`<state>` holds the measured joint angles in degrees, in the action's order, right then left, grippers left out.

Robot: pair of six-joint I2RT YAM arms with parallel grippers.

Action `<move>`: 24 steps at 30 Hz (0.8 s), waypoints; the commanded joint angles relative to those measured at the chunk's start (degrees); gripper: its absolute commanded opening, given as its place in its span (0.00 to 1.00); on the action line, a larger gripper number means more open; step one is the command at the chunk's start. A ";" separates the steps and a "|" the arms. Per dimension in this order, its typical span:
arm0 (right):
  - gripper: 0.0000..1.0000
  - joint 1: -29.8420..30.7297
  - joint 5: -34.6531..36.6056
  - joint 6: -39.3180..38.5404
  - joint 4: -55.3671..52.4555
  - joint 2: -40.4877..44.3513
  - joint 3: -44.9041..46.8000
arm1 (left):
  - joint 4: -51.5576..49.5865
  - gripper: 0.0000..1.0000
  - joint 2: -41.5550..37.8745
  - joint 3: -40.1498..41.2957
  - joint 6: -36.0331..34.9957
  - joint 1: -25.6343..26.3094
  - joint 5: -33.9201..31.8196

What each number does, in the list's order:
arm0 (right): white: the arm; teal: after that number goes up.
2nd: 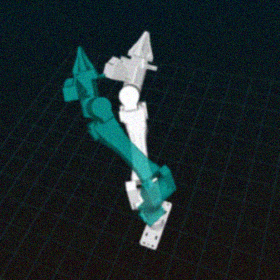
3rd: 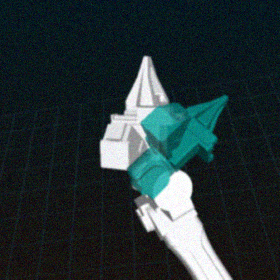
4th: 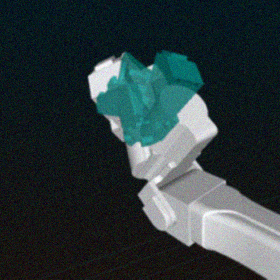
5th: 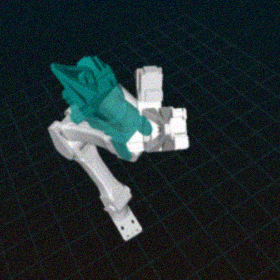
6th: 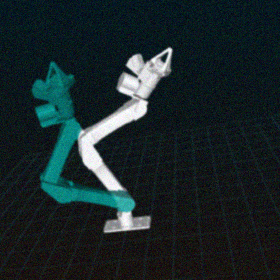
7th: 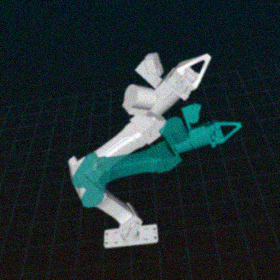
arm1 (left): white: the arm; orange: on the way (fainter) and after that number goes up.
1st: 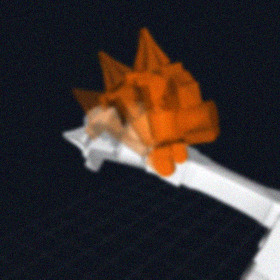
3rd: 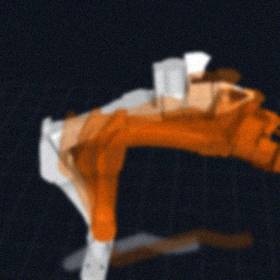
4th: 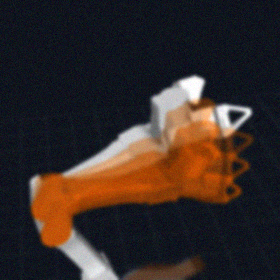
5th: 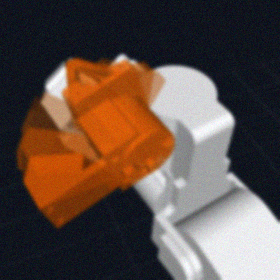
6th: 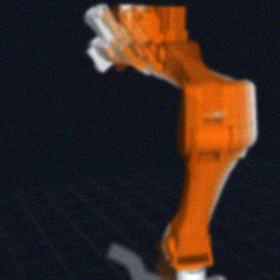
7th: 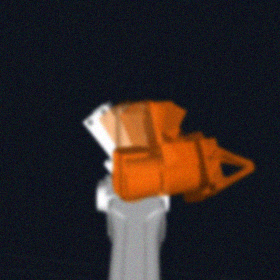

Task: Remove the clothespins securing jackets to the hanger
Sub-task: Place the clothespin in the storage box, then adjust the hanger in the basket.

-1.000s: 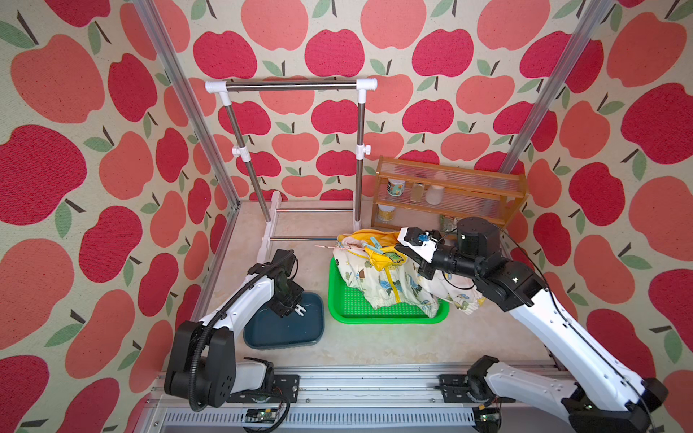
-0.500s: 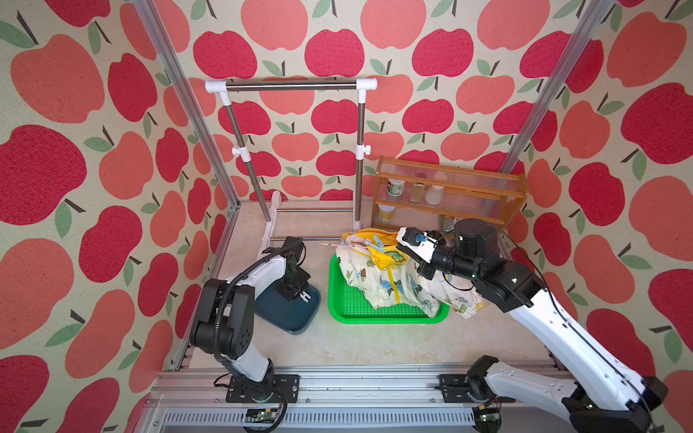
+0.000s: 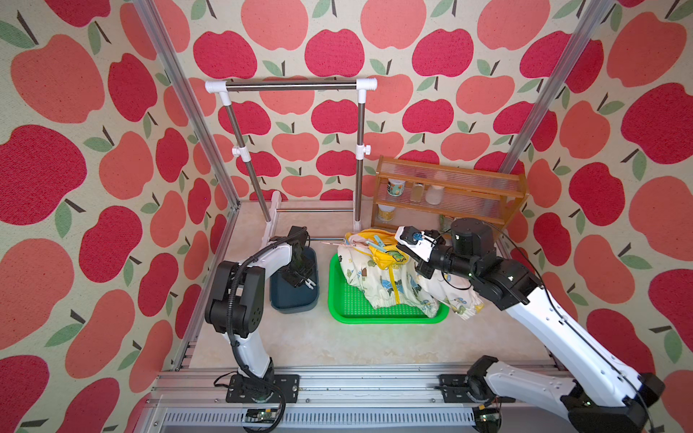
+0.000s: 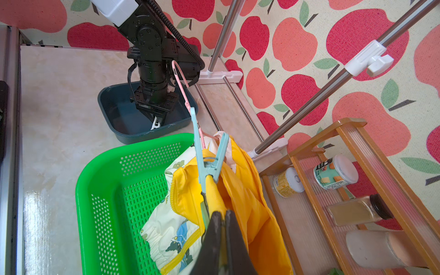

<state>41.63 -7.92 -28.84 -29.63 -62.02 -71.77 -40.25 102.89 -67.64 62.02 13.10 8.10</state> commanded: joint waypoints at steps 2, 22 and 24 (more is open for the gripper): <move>0.00 0.17 1.43 -0.28 1.22 -0.03 -1.76 | -4.95 0.06 0.21 -3.38 0.19 -0.05 -3.24; 0.00 0.12 0.89 -0.76 5.70 0.16 0.60 | -20.74 1.00 -17.42 -11.92 -3.36 1.42 -12.74; 0.00 0.12 2.27 -1.44 7.64 -0.07 1.79 | -23.74 1.00 -20.64 -13.13 -3.53 0.65 -11.82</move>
<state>41.63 -7.94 -28.91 -27.55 -62.17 -71.16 -55.29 86.02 -78.30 58.35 14.81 -2.35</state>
